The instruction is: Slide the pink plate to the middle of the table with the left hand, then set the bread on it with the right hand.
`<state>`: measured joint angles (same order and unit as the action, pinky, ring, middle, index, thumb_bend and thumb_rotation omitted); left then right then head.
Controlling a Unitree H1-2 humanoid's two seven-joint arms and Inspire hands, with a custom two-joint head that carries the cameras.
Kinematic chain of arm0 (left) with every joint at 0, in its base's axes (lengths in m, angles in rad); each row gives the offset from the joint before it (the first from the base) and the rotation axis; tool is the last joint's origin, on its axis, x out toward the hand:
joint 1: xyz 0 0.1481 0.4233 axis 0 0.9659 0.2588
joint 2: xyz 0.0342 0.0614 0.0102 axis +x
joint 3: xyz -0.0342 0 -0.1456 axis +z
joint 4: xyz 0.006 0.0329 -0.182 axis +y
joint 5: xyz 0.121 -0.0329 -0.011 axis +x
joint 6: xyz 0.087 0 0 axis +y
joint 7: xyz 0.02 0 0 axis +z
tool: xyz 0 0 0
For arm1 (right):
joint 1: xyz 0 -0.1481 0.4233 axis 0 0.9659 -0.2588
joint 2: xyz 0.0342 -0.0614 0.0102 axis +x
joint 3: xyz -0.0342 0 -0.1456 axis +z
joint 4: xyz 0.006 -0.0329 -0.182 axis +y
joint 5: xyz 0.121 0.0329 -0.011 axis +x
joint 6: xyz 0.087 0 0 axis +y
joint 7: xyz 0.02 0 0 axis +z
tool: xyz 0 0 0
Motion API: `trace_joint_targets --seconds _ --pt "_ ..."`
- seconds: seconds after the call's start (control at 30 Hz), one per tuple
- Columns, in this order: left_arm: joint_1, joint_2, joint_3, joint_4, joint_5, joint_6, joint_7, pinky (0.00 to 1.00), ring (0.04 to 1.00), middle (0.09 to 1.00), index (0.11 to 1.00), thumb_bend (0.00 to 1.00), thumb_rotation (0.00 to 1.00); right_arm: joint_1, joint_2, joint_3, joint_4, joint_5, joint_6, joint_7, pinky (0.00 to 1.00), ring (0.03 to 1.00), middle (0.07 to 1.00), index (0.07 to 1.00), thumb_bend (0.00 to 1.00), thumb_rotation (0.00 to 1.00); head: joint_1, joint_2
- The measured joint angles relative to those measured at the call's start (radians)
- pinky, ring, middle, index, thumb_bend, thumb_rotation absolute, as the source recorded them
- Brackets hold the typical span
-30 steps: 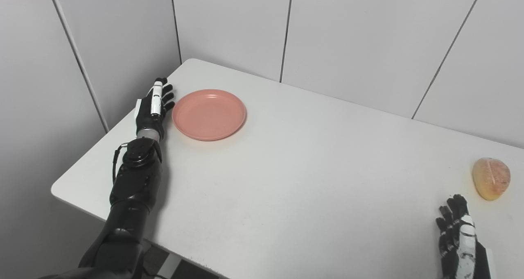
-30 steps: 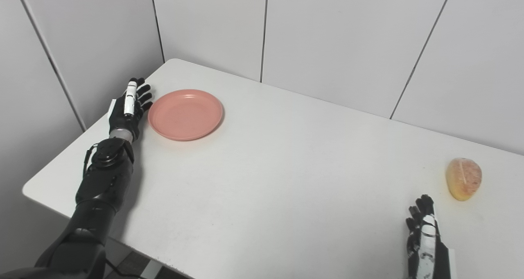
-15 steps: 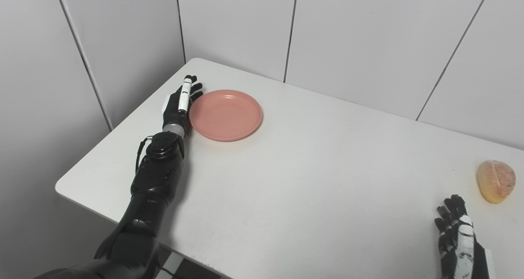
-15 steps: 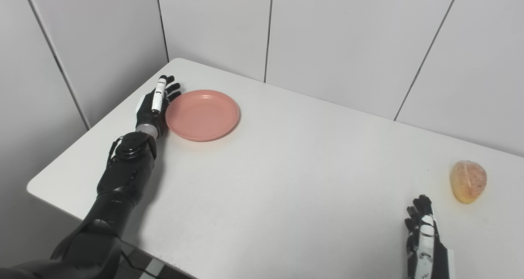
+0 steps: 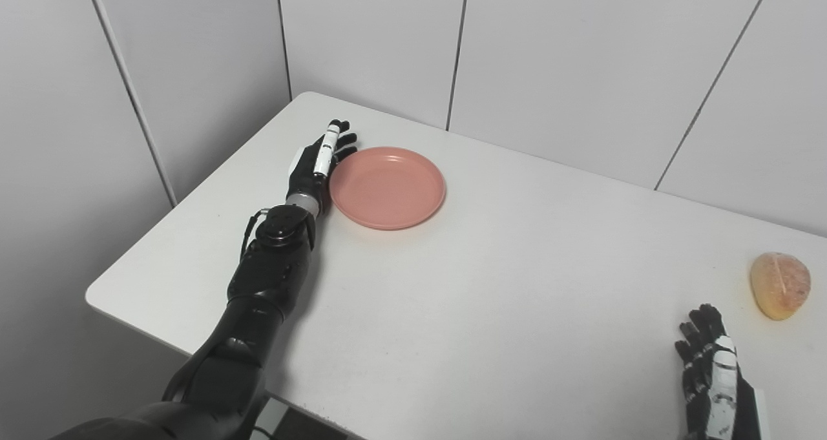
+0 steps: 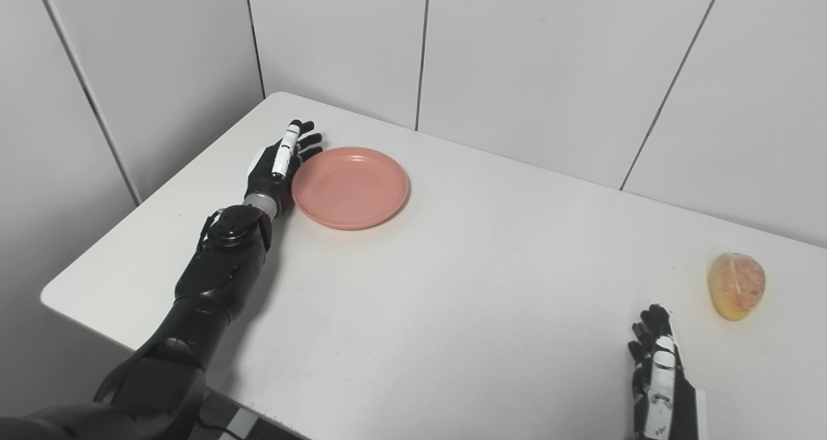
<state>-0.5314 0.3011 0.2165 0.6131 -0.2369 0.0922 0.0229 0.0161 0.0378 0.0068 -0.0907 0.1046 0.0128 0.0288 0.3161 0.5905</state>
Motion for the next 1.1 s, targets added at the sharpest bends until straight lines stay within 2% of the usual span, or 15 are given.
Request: trace_joint_targets --seconds 0.37,0.47,0.67,0.87,1.1 --pt "0.003 -0.034 -0.048 -0.028 -0.001 0.009 -0.045 0.87 0.87 0.875 0.856 0.38 1.0 0.015 0.025 0.019 -0.016 -0.018 0.004 -0.017 0.94 0.928 0.922 0.901 0.14 0.91 -0.045 0.025" --pt "0.01 -0.053 -0.065 -0.051 -0.001 0.017 -0.05 0.86 0.87 0.875 0.858 0.37 1.0 0.015 0.032 0.021 -0.033 -0.027 0.029 -0.027 0.93 0.926 0.921 0.901 0.15 0.87 -0.066 0.034" --pt "0.027 -0.083 -0.097 -0.12 -0.001 0.07 -0.072 0.85 0.868 0.876 0.865 0.37 1.0 0.015 0.036 0.03 -0.036 -0.039 0.047 -0.029 0.92 0.918 0.916 0.898 0.16 0.85 -0.1 0.051" --pt "0.056 -0.118 -0.142 -0.198 0.0 0.119 -0.091 0.84 0.865 0.871 0.858 0.37 1.0 0.015 0.043 0.037 -0.036 -0.046 0.048 -0.031 0.92 0.915 0.914 0.897 0.18 0.86 -0.126 0.066" --pt "0.078 -0.16 -0.185 -0.265 0.001 0.168 -0.11 0.87 0.889 0.894 0.875 0.34 1.0 0.015 0.056 0.043 -0.039 -0.062 0.058 -0.043 0.93 0.914 0.913 0.896 0.21 0.86 -0.173 0.089"
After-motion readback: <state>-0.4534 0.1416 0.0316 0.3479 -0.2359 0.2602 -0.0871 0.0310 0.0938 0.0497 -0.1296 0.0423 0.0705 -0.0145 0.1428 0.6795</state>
